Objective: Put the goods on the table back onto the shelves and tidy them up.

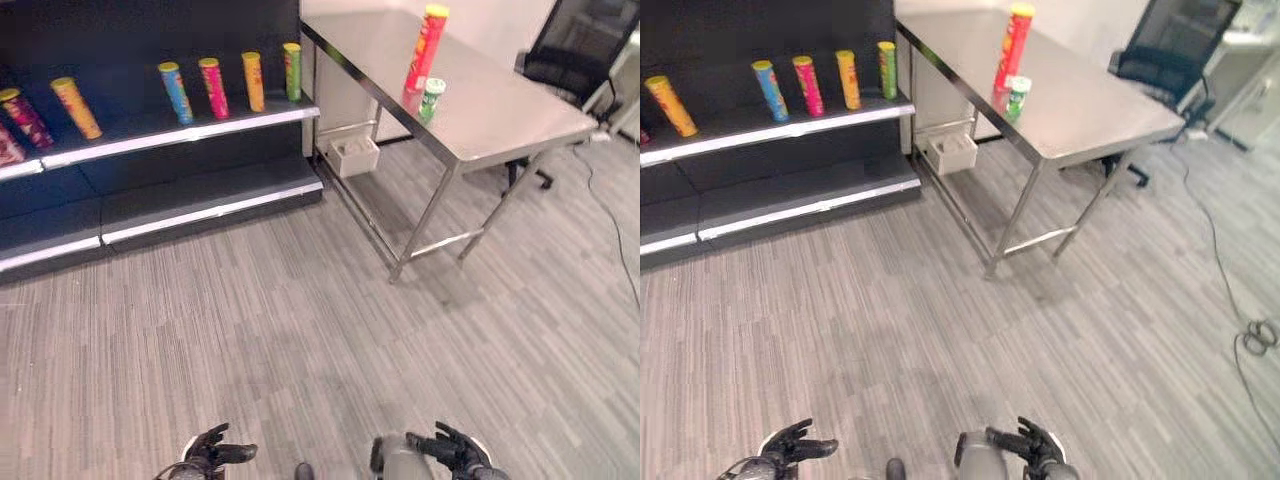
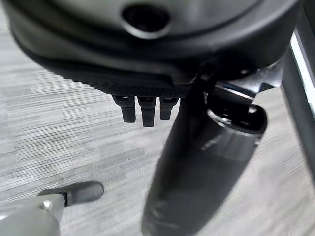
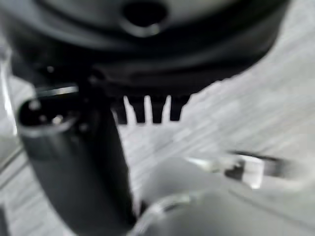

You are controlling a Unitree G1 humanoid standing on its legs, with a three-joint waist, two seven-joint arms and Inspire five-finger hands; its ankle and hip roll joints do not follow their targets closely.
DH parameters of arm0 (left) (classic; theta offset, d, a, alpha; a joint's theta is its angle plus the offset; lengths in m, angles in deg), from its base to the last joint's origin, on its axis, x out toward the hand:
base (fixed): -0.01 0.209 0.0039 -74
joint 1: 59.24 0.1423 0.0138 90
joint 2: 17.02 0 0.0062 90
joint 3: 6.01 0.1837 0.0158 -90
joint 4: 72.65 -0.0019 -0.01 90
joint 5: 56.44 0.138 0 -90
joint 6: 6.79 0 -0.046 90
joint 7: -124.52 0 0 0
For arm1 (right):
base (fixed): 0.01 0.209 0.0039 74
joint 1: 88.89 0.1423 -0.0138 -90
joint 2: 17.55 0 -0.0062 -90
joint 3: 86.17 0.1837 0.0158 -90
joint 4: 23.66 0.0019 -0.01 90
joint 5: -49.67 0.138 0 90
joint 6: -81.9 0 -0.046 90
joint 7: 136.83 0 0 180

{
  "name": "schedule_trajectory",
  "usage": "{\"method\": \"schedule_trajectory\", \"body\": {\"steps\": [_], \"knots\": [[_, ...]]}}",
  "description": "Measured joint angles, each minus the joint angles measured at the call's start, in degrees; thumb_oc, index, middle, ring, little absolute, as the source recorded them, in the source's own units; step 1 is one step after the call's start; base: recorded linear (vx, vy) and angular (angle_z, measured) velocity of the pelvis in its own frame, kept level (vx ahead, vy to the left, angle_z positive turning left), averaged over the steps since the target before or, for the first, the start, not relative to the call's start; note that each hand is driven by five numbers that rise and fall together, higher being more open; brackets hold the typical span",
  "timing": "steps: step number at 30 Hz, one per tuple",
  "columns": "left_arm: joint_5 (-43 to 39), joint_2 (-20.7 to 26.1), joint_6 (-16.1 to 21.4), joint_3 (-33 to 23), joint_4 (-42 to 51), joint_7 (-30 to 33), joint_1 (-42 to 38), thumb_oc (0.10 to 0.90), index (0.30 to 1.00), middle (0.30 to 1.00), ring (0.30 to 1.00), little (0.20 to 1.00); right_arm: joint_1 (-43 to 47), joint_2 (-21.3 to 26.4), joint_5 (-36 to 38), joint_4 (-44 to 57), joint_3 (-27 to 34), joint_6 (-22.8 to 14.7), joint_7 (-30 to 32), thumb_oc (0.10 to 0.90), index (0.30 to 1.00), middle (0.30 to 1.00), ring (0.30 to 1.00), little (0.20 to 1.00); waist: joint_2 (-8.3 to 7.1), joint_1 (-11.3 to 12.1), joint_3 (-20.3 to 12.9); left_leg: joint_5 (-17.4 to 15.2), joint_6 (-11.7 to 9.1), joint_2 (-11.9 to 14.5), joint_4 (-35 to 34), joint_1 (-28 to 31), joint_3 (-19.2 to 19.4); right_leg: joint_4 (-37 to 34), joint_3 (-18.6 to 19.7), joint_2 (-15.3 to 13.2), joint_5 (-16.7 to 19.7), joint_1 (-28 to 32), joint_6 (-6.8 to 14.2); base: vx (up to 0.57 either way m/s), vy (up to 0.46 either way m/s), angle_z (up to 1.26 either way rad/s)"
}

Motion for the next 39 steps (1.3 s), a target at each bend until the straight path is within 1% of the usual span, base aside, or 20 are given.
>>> {"method": "schedule_trajectory", "body": {"steps": [2, 4, 5, 6, 7, 10, 12, 14, 16, 17, 20, 21, 23, 26, 28, 30, 32, 35, 37, 39], "knots": [[1.09, 0.98, 0.23, -0.61, -0.15, 0.23, 0.13, 0.800, 0.900, 0.900, 0.900, 0.900, 0.97, -0.89, 0.03, -2.14, -0.93, 0.57, -0.10, 0.800, 0.900, 0.900, 0.900, 0.900, -2.77, 0.09, 0.83, -4.15, -0.96, -2.31, -0.45, 4.48, -1.32, -20.61, 1.16, 0.31, 2.85, 0.72, 1.41, 0.28, -0.031, 0.41], [1.63, 1.12, -0.06, -0.03, -0.85, 0.28, 5.23, 0.800, 0.900, 0.900, 0.900, 0.900, -1.90, -1.24, 0.03, -3.07, -0.75, 0.78, -0.08, 0.800, 0.900, 0.900, 0.900, 0.900, -4.50, -0.86, -1.39, -8.90, -5.78, -1.63, 0.87, 9.92, -2.55, -18.73, -0.81, 1.50, 7.50, 3.22, -3.79, 0.82, -0.080, 0.40], [2.56, -0.81, 0.11, -0.89, -1.58, 0.38, 6.85, 0.800, 0.900, 0.900, 0.900, 0.900, -2.10, -0.44, -0.09, -3.42, 1.20, 0.31, -0.06, 0.800, 0.900, 0.900, 0.900, 0.900, -0.37, -1.35, -3.35, -12.97, -5.76, 3.79, 0.73, 10.57, -3.59, -16.88, -2.25, 6.27, 6.33, 2.98, -4.57, 0.40, -0.034, 0.18], [3.29, -1.15, -0.19, -2.94, -3.59, 0.21, 6.28, 0.800, 0.900, 0.900, 0.900, 0.900, 0.23, -1.48, -0.17, -7.55, 2.42, 1.39, 0.19, 0.800, 0.900, 0.900, 0.900, 0.900, 0.30, -1.08, -2.98, -13.96, -8.52, 6.01, 4.86, 9.55, -3.02, -18.17, -2.38, 8.56, 5.10, 5.30, -4.68, 0.83, -0.133, 0.01], [3.50, -1.11, -0.68, -3.18, -4.04, 0.18, 5.79, 0.800, 0.900, 0.900, 0.900, 0.900, 0.52, -1.94, -0.38, -7.76, 1.80, 2.18, 0.04, 0.800, 0.900, 0.900, 0.900, 0.900, -1.60, -0.31, -1.81, -13.23, -10.55, 5.14, 8.26, 8.64, -2.82, -18.91, -1.45, 8.83, 6.47, 7.05, -11.20, 1.06, -0.203, -0.24], [4.27, -3.26, -1.26, -2.40, -2.22, -0.32, 4.06, 0.800, 0.900, 0.900, 0.900, 0.900, -1.78, 0.39, -1.50, -5.66, -1.60, 1.65, 0.03, 0.800, 0.900, 0.900, 0.900, 0.900, -3.13, -1.60, 0.03, -5.91, -15.76, 5.77, 8.80, 9.90, -8.45, -11.26, -4.54, 5.68, -0.27, 10.82, -9.74, 0.56, -0.139, 0.58], [4.43, -2.71, 0.23, -0.84, -0.89, -0.98, 4.68, 0.800, 0.900, 0.900, 0.900, 0.900, -3.83, 1.09, -1.98, -6.63, -2.02, 2.72, -0.16, 0.800, 0.900, 0.900, 0.900, 0.900, -2.67, -1.63, -3.37, -5.23, -14.99, 6.50, 8.29, 11.71, -8.09, -11.74, -6.26, 4.75, -2.26, 9.28, -6.41, 0.10, -0.041, 0.61], [4.42, -2.80, 0.64, -0.13, -0.68, -0.93, 3.44, 0.800, 0.900, 0.900, 0.900, 0.900, -2.80, 2.32, -1.99, -6.14, -1.51, 1.55, -0.06, 0.800, 0.900, 0.900, 0.900, 0.900, -0.96, -1.85, -4.37, -5.49, -13.74, 8.66, 8.29, 11.72, -6.15, -12.87, -6.33, 7.18, -3.29, 9.84, -9.75, 0.70, -0.403, 0.15], [4.15, -1.73, 0.28, 1.94, 1.18, -0.79, 0.91, 0.800, 0.900, 0.900, 0.900, 0.900, -0.83, 1.00, -1.24, -5.95, 0.12, 1.73, -0.27, 0.800, 0.900, 0.900, 0.900, 0.900, -2.47, -2.59, -2.56, -4.38, -15.90, 9.20, 31.96, -0.88, -10.87, -17.02, -6.59, 8.13, -5.59, 13.92, -8.60, 0.58, -0.435, 0.83], [3.23, -1.42, 0.55, 1.92, 2.94, -1.13, 0.76, 0.800, 0.900, 0.900, 0.900, 0.900, -1.75, 0.29, -1.18, -5.92, -0.07, 1.71, -0.27, 0.800, 0.900, 0.900, 0.900, 0.900, -3.78, -2.09, -1.63, 2.43, -14.62, 9.65, 47.84, -8.86, -10.22, -20.98, -6.97, 9.08, -4.77, 17.23, -10.58, 0.25, -0.222, 0.61], [0.60, -0.55, 0.35, -0.23, 4.35, -1.33, 2.65, 0.800, 0.900, 0.900, 0.900, 0.900, -0.33, -0.40, -1.10, -5.36, -3.32, 1.49, -0.05, 0.800, 0.900, 0.900, 0.900, 0.900, -5.73, 2.59, -0.17, 2.28, -9.14, 10.94, 61.80, -21.99, -8.45, -26.82, -3.11, 11.34, -3.97, 23.37, -13.66, 0.26, -0.102, -0.42], [0.01, -0.22, 0.39, -0.68, 4.27, -1.24, 2.49, 0.800, 0.900, 0.900, 0.900, 0.900, 0.11, -0.59, -1.08, -5.24, -3.32, 1.43, -0.06, 0.800, 0.900, 0.900, 0.900, 0.900, -6.35, 2.87, 0.17, 1.50, -8.37, 11.31, 60.81, -23.24, -7.43, -27.52, -2.67, 11.33, -3.86, 23.95, -13.78, 0.33, 0.048, -0.40], [-1.65, 1.25, 1.36, -2.53, 6.32, 0.01, 1.28, 0.800, 0.900, 0.900, 0.900, 0.900, 3.06, -0.45, -0.99, -3.96, -3.43, 1.10, 0.13, 0.800, 0.900, 0.900, 0.900, 0.900, -7.31, 3.96, 2.88, 3.00, -9.96, 17.35, 31.04, -27.96, 2.85, -34.19, -0.97, 11.59, -2.13, 31.62, -11.62, 0.37, 0.153, -0.62], [-0.13, -0.13, 1.20, -0.36, 3.29, -0.23, 1.25, 0.800, 0.900, 0.900, 0.900, 0.900, 2.38, 1.19, -1.06, -4.33, -5.80, 1.03, 0.19, 0.800, 0.900, 0.900, 0.900, 0.900, -3.36, 2.42, 1.47, 9.50, -11.33, 12.39, -2.42, -25.50, -2.56, -36.48, 1.42, 10.69, -6.07, 40.19, -5.17, 0.58, 0.281, -0.62], [0.51, -2.28, 1.26, 0.08, 2.17, -0.11, 2.00, 0.800, 0.900, 0.900, 0.900, 0.900, -1.69, 2.56, -1.26, -5.17, -6.04, 1.11, 0.29, 0.800, 0.900, 0.900, 0.900, 0.900, -1.19, 2.97, -0.10, 13.09, -6.98, 6.70, -2.26, -22.86, -4.39, -36.48, 2.78, 8.51, -7.91, 45.94, -2.20, 0.56, 0.297, -0.74], [3.16, -0.45, 0.62, 0.14, 0.14, -0.27, 1.47, 0.800, 0.900, 0.900, 0.900, 0.900, -2.38, -0.70, -1.41, -6.18, -3.95, 1.35, 0.13, 0.800, 0.900, 0.900, 0.900, 0.900, -5.15, 0.50, -1.13, 17.06, -1.72, 2.89, -1.86, -17.26, 1.56, -30.88, 1.33, 2.71, -3.80, 47.29, 2.23, 0.57, 0.417, -0.40], [3.44, 0.11, 0.05, 0.05, -2.89, 0.03, 1.86, 0.800, 0.900, 0.900, 0.900, 0.900, -3.07, -2.70, -1.76, -7.15, -3.23, 1.06, -0.14, 0.800, 0.900, 0.900, 0.900, 0.900, -4.01, 0.77, -1.84, 10.36, 0.37, 2.89, -1.93, -9.52, 2.75, -27.81, 4.04, 2.35, -3.64, 45.72, 3.02, 0.36, 0.419, -0.73], [3.36, 0.55, -0.09, 2.37, -1.50, 0.10, 1.50, 0.800, 0.900, 0.900, 0.900, 0.900, -1.32, -1.63, -1.92, -5.19, -3.65, 1.26, -0.09, 0.800, 0.900, 0.900, 0.900, 0.900, -0.55, 1.56, -2.56, 7.29, 0.44, 2.46, -1.88, -6.95, 5.91, 11.25, 5.39, -2.61, 2.71, 21.81, 5.41, 0.09, 0.181, -0.54], [3.33, 1.28, 0.56, 2.30, -0.87, 0.24, 0.93, 0.800, 0.900, 0.900, 0.900, 0.900, -1.38, -1.77, -1.84, -4.33, -3.83, 1.24, -0.15, 0.800, 0.900, 0.900, 0.900, 0.900, -0.62, 1.49, -2.55, 6.52, -1.00, 1.24, -1.84, -4.69, 3.21, 3.35, 5.92, -2.23, -5.40, 16.17, 5.11, 0.13, 0.193, 0.44], [3.22, 1.92, 0.39, 2.48, -0.03, 0.36, 1.54, 0.800, 0.900, 0.900, 0.900, 0.900, 0.22, -1.56, -2.05, -4.64, -3.25, 0.81, -0.08, 0.800, 0.900, 0.900, 0.900, 0.900, -1.30, 2.42, -1.75, 3.37, 0.26, 0.73, -1.12, -2.76, 4.41, -1.46, -1.58, -6.52, -5.21, 13.03, 4.55, 0.06, 0.097, 0.08]]}}
